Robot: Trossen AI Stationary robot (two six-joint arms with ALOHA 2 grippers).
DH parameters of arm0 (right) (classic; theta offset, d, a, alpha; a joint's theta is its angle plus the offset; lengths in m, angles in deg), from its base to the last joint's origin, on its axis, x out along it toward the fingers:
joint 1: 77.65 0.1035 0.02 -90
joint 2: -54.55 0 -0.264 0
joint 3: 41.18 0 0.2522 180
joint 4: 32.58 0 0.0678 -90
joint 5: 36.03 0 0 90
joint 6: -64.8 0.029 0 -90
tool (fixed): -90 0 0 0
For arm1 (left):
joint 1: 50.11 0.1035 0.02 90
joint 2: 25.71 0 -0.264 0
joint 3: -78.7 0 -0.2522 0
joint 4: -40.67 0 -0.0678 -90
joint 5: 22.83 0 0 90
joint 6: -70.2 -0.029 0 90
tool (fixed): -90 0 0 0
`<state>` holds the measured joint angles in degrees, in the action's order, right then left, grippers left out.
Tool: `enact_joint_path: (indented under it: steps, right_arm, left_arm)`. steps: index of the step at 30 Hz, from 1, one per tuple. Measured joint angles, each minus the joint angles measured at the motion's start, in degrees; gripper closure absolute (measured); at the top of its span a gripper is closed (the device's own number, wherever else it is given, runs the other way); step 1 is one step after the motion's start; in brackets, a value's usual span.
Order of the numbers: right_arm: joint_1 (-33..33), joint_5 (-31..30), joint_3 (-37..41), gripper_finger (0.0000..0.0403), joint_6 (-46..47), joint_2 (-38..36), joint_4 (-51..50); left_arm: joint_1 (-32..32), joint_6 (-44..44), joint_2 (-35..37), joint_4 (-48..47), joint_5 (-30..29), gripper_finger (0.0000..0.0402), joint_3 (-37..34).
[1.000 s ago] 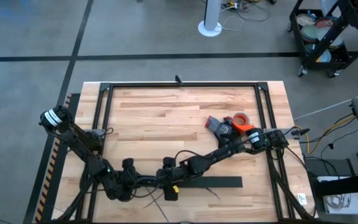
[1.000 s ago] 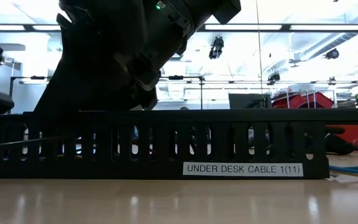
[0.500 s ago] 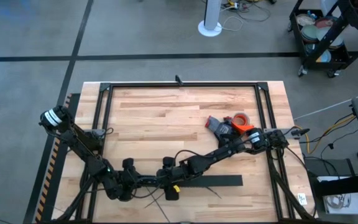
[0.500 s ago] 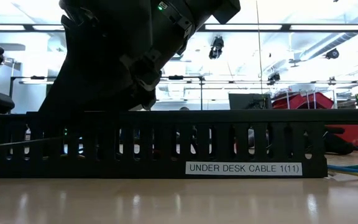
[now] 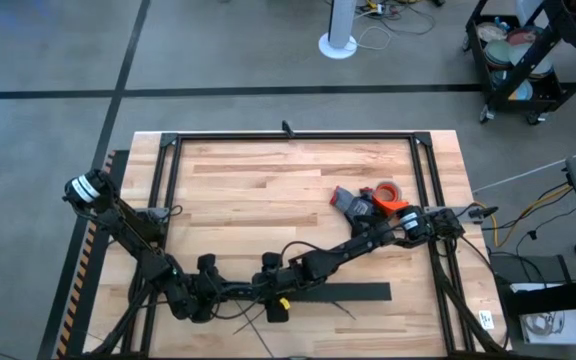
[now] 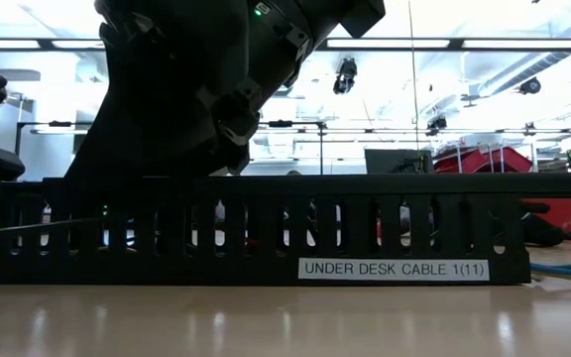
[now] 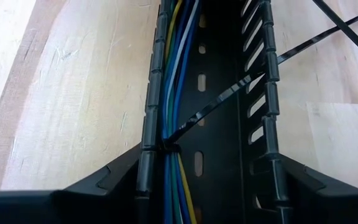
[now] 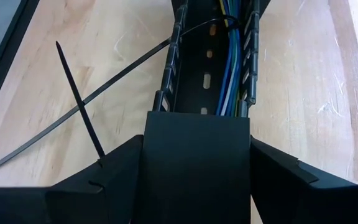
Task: Ziptie cables
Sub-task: Insert the black cable duct cover into the black cable duct
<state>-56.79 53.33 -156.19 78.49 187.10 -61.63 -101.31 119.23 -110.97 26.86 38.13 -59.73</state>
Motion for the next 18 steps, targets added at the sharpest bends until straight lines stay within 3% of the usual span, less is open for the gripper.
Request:
enact_joint_path:
  steps: [18]
  right_arm:
    - [-0.90,-1.13,0.07,0.0169,7.31,0.00,0.46]
  left_arm:
    - [0.37,-1.04,-0.22,2.89,-0.28,0.0169,0.31]
